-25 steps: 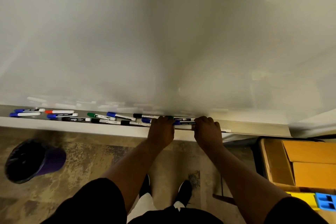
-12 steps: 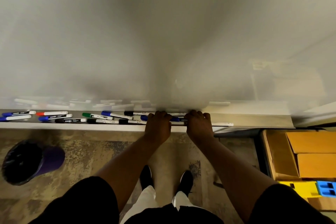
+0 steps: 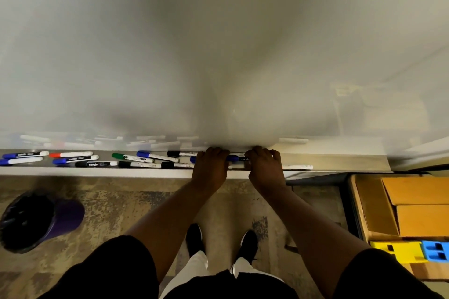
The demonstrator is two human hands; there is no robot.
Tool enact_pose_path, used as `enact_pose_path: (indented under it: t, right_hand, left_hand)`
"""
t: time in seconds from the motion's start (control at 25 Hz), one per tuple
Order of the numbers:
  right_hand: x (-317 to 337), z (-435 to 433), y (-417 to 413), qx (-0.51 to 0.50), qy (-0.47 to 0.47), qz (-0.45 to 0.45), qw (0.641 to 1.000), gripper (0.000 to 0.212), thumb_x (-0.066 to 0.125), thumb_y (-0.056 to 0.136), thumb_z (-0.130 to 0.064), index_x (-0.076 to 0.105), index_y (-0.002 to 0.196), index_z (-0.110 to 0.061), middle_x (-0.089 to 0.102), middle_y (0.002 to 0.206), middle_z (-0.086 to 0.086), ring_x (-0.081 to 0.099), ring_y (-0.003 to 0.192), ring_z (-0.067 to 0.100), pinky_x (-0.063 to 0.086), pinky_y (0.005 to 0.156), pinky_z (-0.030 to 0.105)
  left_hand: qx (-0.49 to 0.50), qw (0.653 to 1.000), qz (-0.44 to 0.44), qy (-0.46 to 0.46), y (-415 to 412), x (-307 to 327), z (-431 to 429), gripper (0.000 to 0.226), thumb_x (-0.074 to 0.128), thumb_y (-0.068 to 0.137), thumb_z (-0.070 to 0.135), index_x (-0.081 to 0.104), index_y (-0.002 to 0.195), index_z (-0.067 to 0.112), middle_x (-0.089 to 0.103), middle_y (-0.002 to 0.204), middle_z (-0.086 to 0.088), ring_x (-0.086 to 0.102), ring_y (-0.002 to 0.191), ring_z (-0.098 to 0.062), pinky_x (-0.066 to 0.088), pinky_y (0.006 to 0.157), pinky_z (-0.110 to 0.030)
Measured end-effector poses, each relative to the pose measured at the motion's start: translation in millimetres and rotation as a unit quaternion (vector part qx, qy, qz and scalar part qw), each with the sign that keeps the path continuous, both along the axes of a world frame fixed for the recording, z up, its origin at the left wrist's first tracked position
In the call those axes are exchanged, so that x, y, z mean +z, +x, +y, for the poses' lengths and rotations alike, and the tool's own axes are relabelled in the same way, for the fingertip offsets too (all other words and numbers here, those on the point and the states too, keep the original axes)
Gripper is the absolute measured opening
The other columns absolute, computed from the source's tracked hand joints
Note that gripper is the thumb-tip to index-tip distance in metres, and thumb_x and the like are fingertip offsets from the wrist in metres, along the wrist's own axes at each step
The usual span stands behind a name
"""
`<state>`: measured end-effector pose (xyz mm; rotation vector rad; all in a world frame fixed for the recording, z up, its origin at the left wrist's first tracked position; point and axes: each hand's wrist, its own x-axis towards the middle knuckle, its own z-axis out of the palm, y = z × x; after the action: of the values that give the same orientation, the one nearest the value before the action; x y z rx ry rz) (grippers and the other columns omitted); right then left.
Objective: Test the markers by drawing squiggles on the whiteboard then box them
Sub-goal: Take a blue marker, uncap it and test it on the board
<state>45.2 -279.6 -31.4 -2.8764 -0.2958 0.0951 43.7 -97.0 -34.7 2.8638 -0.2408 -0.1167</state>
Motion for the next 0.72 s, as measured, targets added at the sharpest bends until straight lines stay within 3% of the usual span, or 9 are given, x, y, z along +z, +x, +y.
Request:
enact_pose_path:
  t: [0.2, 0.32, 0.44, 0.56, 0.72]
  right_hand:
    - [16.6, 9.8, -8.9, -0.039, 0.063, -0.012, 0.997, 0.043, 0.065, 0.072, -0.001, 0.067, 0.11, -0.021, 0.06, 0.108, 0.0, 0.06, 0.095, 0.024, 0.043, 0.082, 0.04]
    - [22.1, 18.0, -16.4, -0.054, 0.08, -0.024, 0.995, 0.031, 0.068, 0.085, -0.015, 0.067, 0.115, -0.022, 0.062, 0.11, -0.002, 0.061, 0.096, 0.023, 0.045, 0.077, 0.037]
    - [29.3, 34.2, -23.9, -0.085, 0.121, -0.022, 0.989, 0.026, 0.068, 0.091, -0.034, 0.07, 0.115, -0.024, 0.065, 0.105, -0.004, 0.059, 0.097, 0.022, 0.047, 0.075, 0.036]
    - [37.6, 52.1, -36.2, -0.105, 0.201, 0.005, 0.974, 0.029, 0.066, 0.092, -0.045, 0.071, 0.115, -0.028, 0.057, 0.097, -0.007, 0.053, 0.094, 0.015, 0.044, 0.067, 0.028]
    - [44.9, 72.4, -55.4, -0.114, 0.214, -0.003, 0.97, 0.035, 0.069, 0.084, -0.057, 0.073, 0.109, -0.034, 0.054, 0.093, -0.011, 0.05, 0.091, 0.008, 0.039, 0.063, 0.021]
  left_hand:
    - [-0.021, 0.997, 0.013, -0.074, 7.5, 19.9, 10.2, 0.015, 0.063, 0.092, 0.023, 0.064, 0.107, 0.021, 0.068, 0.104, -0.001, 0.061, 0.098, -0.026, 0.047, 0.084, -0.039]
    - [-0.025, 0.991, 0.027, -0.127, 4.0, 29.1, 21.4, 0.016, 0.062, 0.092, 0.019, 0.056, 0.106, 0.024, 0.07, 0.097, -0.001, 0.063, 0.086, -0.027, 0.048, 0.076, -0.035]
    - [-0.039, 0.985, 0.064, -0.153, -1.4, 34.1, 39.4, 0.015, 0.057, 0.096, 0.028, 0.048, 0.107, 0.031, 0.069, 0.094, 0.002, 0.062, 0.08, -0.027, 0.051, 0.07, -0.036]
    - [-0.055, 0.975, 0.089, -0.198, -7.1, 40.7, 58.3, 0.017, 0.056, 0.096, 0.034, 0.054, 0.113, 0.034, 0.069, 0.099, 0.007, 0.062, 0.086, -0.019, 0.051, 0.073, -0.032]
    - [-0.09, 0.96, 0.102, -0.246, -20.4, 44.4, 81.4, 0.024, 0.057, 0.097, 0.037, 0.061, 0.12, 0.031, 0.069, 0.106, 0.008, 0.061, 0.092, -0.013, 0.047, 0.076, -0.027]
